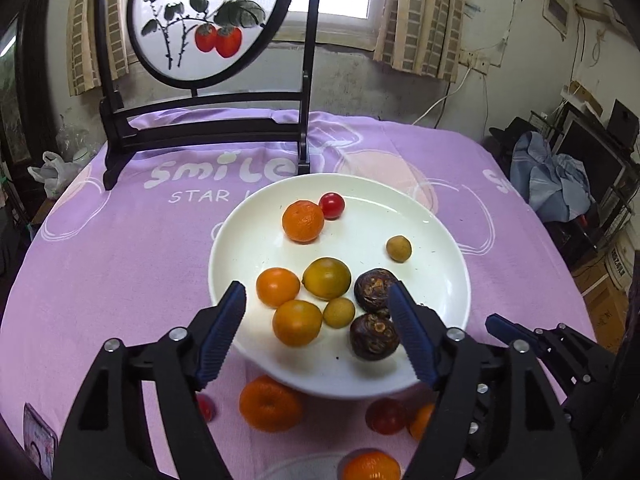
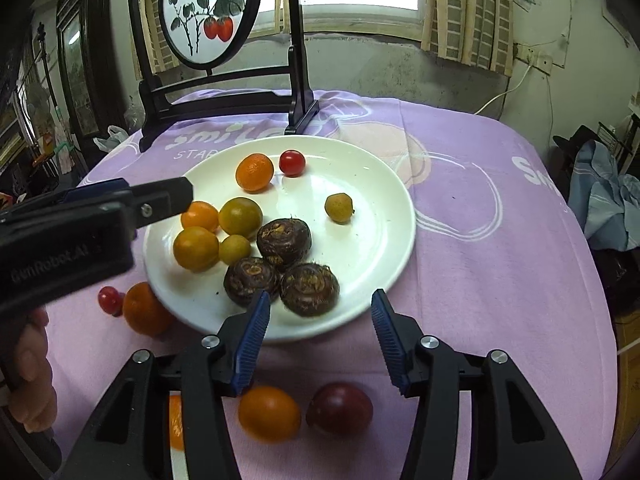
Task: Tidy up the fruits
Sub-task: 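Grasp a mandarin orange with the right tool while the left grasps a red cherry tomato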
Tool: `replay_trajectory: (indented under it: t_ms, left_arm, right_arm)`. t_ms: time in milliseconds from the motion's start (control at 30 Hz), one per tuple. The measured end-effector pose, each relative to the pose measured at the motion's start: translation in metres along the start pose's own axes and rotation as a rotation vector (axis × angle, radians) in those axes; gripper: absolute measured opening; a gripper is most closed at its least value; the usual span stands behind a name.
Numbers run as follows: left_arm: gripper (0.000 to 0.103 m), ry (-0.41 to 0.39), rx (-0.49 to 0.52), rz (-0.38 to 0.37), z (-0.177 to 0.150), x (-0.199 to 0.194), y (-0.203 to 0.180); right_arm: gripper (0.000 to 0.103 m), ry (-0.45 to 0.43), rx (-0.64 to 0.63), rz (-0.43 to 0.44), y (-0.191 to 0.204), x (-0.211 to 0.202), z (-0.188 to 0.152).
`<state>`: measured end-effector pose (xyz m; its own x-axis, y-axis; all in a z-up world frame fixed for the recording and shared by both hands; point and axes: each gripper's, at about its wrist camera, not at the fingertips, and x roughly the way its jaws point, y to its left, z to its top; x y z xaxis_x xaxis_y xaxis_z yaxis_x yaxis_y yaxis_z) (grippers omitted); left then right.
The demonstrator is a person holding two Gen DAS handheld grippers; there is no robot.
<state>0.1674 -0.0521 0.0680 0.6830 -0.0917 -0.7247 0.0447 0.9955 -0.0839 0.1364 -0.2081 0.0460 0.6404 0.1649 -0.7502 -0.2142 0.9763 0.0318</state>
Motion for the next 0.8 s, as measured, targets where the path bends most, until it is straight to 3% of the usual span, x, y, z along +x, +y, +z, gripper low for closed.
replay_trajectory:
  t_ms: [467, 800]
  left_arm:
    - [0.087, 0.014, -0.029, -0.006, -0.072, -0.055, 0.032]
    - [0.090, 0.061, -0.010, 0.005, -0.109, -0.055, 0.051]
  right_arm:
    - [0.062, 0.007, 0.030, 0.049, 0.016, -0.053, -0.062]
    - [0.066, 0.044, 0.004, 0.074, 0.047, -0.066, -0.101]
